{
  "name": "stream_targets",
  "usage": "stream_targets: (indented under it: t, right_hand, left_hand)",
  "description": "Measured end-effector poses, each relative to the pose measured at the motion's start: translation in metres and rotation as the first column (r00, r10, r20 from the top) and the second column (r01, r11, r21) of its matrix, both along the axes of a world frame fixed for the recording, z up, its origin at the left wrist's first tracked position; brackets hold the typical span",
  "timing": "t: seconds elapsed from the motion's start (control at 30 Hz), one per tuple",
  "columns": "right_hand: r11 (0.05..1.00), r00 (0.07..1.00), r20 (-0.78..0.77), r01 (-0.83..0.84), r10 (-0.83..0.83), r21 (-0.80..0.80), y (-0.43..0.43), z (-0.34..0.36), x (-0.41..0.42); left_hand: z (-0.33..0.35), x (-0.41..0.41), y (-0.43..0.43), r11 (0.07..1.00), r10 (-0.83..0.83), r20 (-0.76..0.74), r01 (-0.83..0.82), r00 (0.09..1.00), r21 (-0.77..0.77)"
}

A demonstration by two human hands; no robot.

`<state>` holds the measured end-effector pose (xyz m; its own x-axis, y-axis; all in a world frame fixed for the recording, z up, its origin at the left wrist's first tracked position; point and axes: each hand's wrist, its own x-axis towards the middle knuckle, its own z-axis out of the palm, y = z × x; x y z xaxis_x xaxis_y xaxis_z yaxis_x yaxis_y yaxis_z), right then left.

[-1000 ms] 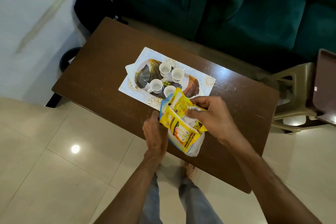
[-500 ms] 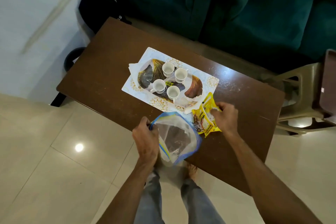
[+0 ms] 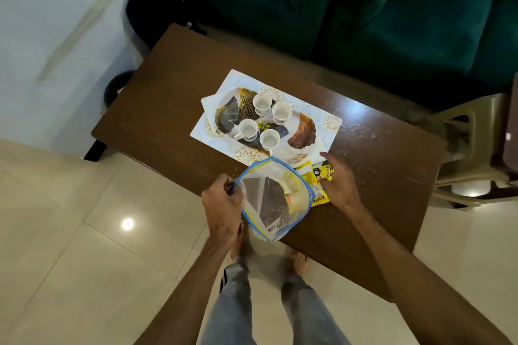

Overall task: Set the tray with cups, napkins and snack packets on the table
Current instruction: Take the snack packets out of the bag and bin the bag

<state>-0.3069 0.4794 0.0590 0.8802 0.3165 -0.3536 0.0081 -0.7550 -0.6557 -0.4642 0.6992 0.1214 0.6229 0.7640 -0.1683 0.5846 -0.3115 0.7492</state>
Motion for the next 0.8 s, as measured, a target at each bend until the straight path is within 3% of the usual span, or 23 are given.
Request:
stream_targets:
  t: [0.1,0.23,0.4,0.57,0.63,0.8]
  right_hand:
    - [0.917,0.924,-0.048,-0.369,0.380,0.154,0.019,0.029,-0.002]
    - [0.803,0.817,-0.118,-0.511,0.565,0.307,0.055,0.037,-0.002]
    - [0.852,0.884,-0.261,-0.235,0.388,0.468,0.097,0.052,-0.019]
    - [0.882,0.938,-0.338,0.095,0.076,0.462,0.128,0.082,-0.029]
    - [0.861,0.936,-0.350,0.158,0.025,0.484,0.145,0.100,-0.031]
    - [0.795,0.914,-0.404,0.270,-0.035,0.543,0.227,0.148,-0.050]
  left_hand:
    - [0.001,0.002,0.008,0.994,-0.061,0.043,0.065,0.997,-0.091]
    - [0.012,0.007,0.023,0.958,-0.110,0.091,0.130,0.990,-0.254]
    - [0.037,0.000,0.046,0.825,-0.212,0.159,0.263,0.964,-0.499]
    - [0.070,-0.045,0.101,0.558,0.055,0.231,0.162,0.971,-0.814]
    - [0.078,-0.076,0.124,0.584,0.039,0.288,0.212,0.957,-0.784]
    - [0.097,-0.114,0.151,0.769,-0.083,0.284,0.242,0.955,-0.592]
